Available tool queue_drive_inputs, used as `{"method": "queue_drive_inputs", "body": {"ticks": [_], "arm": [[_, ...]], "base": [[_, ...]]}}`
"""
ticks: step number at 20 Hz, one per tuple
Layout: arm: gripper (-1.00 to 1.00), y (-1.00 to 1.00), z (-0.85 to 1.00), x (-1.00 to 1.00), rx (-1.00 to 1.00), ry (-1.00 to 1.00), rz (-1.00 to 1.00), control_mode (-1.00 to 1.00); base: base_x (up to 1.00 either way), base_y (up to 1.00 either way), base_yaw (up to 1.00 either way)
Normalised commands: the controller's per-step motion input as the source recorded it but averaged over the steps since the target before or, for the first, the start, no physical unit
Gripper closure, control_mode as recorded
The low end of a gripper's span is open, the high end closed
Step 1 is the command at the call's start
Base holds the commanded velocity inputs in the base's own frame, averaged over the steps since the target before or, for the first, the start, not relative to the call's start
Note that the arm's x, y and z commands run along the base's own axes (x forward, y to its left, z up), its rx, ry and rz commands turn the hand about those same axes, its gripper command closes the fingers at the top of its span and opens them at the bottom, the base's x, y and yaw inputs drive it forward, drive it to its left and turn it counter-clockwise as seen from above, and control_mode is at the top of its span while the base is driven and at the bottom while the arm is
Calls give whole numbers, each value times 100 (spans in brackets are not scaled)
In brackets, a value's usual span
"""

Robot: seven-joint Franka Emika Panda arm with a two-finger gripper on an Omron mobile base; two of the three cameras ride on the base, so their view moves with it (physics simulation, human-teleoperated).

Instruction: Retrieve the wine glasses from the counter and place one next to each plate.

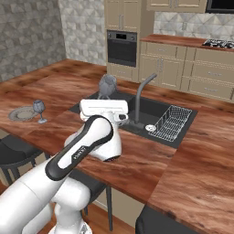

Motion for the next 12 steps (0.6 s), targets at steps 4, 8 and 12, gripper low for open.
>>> {"method": "queue_drive_inputs", "body": {"ticks": [4,8,12], "arm": [[100,0,-24,2,-23,-2,9,-100],[100,0,-23,4,-43,9,2,-100],[100,0,-22,11,-38,7,4,-100]], "base": [[0,0,0],[0,0,0],[0,0,0]]}}
